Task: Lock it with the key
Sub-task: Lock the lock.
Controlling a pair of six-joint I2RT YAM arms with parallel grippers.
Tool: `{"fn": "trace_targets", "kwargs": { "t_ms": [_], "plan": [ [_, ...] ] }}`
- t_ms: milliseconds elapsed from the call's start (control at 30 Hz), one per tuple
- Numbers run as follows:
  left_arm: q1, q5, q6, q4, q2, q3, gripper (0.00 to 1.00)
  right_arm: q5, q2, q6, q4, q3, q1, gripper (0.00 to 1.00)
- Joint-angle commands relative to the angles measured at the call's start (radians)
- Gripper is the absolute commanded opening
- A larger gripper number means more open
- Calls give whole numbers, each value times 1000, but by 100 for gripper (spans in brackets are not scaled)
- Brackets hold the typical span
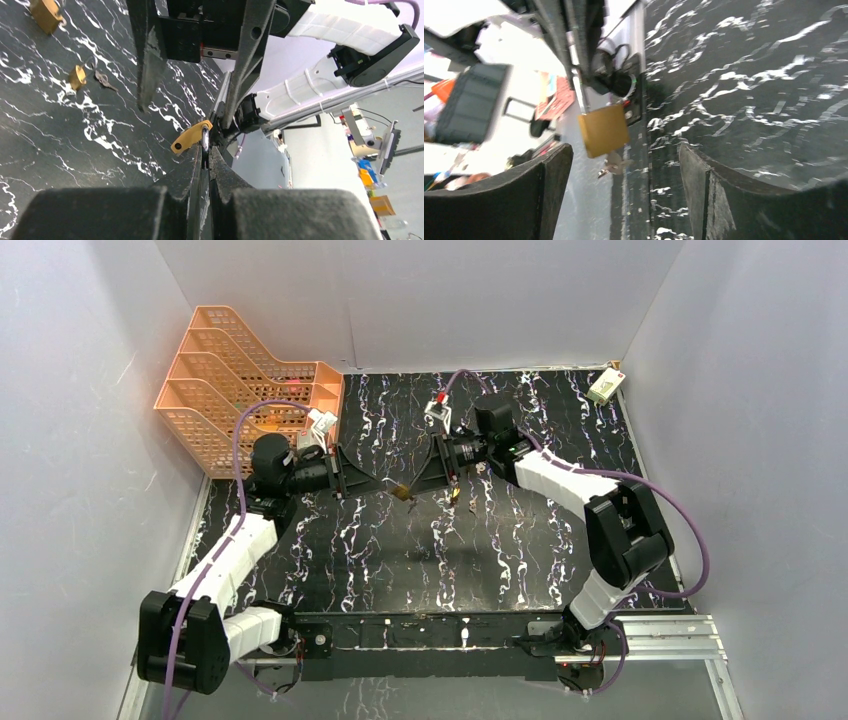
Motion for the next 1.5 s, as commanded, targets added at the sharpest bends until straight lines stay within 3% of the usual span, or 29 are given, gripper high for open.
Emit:
{"fn": "trace_targets", "kwargs": {
  "t_ms": [0,100,333,567,800,1233,1467],
  "plan": [
    [-3,-60,-26,102,-62,9,0,182,-118,-75,-52,32,-48,88],
    [-3,-136,-37,143,-74,21,0,298,-200,-95,2,-13,-50,90],
    [-7,-300,-181,408,-80,-39,0,389,-374,-7,425,-217,-49,89],
    [-44,-328,-235,502,-40,-25,0,452,-401,-80,655,-318,-5,90],
    [-70,-320,-233,525,-23,1,0,488,-395,-235,738,-336,84,89],
    [-80,-295,-228,548,-13,19,0,501,-372,-286,717,-324,103,80],
    [-91,-285,-222,560,-18,24,0,532,-367,-287,722,-324,103,79]
  ]
}}
